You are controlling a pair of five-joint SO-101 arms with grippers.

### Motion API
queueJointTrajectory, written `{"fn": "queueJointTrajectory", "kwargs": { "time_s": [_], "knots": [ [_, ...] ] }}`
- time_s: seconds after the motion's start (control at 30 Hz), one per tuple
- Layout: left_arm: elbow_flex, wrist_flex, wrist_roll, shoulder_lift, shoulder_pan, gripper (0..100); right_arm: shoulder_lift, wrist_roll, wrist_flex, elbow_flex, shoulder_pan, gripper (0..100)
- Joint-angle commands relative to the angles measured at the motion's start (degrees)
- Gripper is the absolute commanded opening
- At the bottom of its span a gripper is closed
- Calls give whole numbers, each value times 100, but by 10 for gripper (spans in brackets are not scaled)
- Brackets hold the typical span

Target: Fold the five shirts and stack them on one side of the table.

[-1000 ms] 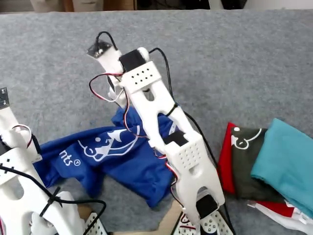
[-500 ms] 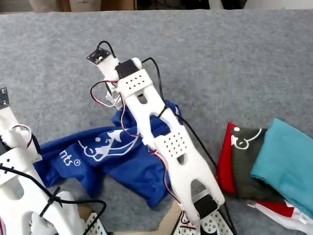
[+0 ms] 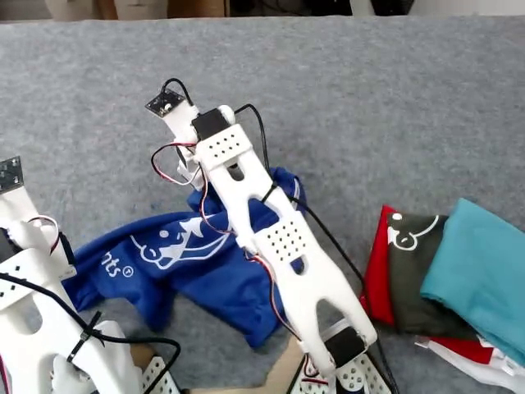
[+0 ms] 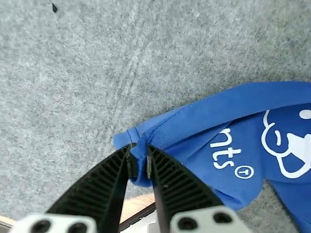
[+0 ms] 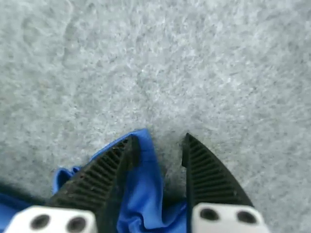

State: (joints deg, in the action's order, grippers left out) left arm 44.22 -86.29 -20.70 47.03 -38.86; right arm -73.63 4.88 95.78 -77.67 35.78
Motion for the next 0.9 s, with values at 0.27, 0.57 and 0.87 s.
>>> {"fn": "queueJointTrajectory", "kwargs": {
  "time_s": [0.27,0.57,0.87],
  "knots": [
    [-35,26,-35,101,-53,19,22,-105,70,-189,-57,4],
    [-35,26,-44,101,-53,19,822,-114,624,-1244,-752,4],
    [-35,791,281,101,-9,19,2290,-352,633,-1385,-1174,4]
  ]
}}
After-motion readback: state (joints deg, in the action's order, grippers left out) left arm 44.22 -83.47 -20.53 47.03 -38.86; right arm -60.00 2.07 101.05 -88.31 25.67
